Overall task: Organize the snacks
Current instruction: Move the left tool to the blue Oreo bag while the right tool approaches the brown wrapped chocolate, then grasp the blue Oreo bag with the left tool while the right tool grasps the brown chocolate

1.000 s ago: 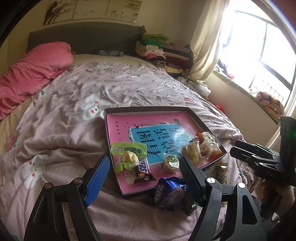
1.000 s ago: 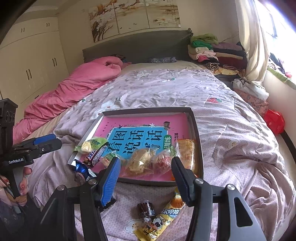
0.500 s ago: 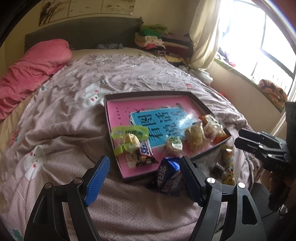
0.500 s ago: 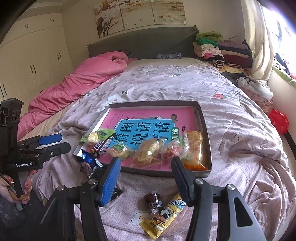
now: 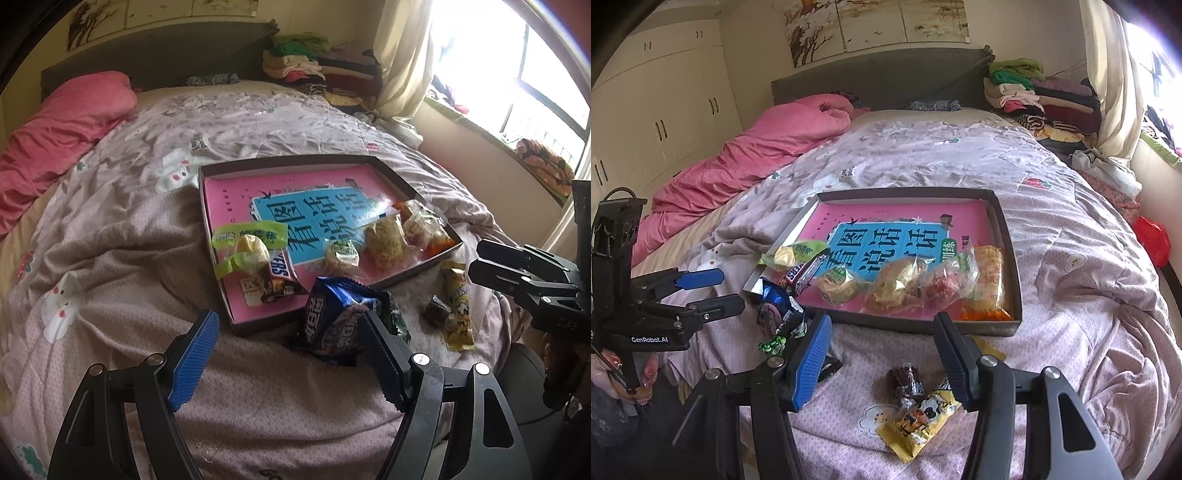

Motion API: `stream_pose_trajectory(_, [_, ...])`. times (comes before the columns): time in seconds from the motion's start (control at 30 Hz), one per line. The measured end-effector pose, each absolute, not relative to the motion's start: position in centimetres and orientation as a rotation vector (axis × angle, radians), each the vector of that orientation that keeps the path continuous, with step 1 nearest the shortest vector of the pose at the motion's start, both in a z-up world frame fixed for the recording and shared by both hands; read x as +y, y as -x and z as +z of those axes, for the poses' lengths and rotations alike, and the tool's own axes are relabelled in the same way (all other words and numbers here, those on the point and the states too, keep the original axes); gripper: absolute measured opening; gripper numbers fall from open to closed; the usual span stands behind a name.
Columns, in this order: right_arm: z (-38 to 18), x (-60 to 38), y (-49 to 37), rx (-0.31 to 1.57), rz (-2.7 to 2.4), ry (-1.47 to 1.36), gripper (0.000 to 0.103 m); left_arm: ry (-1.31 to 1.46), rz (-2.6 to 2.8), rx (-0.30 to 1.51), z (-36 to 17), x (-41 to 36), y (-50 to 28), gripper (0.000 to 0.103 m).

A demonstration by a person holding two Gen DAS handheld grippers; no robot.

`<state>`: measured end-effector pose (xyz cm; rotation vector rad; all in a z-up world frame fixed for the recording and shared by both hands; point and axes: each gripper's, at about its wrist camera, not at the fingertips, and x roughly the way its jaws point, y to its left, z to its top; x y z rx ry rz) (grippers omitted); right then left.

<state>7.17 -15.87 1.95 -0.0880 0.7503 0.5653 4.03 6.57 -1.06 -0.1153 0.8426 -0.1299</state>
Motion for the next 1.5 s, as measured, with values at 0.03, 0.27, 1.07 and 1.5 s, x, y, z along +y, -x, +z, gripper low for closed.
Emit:
stream_pose_trajectory(0.03, [1.9,-15.8,-7.1,0.752,0.567,0.09,0.057,0.113,-0.132,0.846,-1.1,6.5,-4.0,0.079])
stream_pose_trajectory(0.27, [1.3,-15.3,-6.3,0.769,0.584,0.107,0.057,0.101,-0.145,0.867,-1.6,5.9,-3.8,0.079])
stream_pose_trajectory(1.07, [-1.8,-15.1,-5.9,0.867,0.577,0.147,0.057,0.038,-0.169,0.948,-4.4,4.0,-4.8,0.079])
stream_pose_trajectory(1.5, [-3.8,-14.5,-6.5,0.896,0.554,0.232,0.057,0.01,-0.185,0.947,-5.1,2.7,-5.5,0.079])
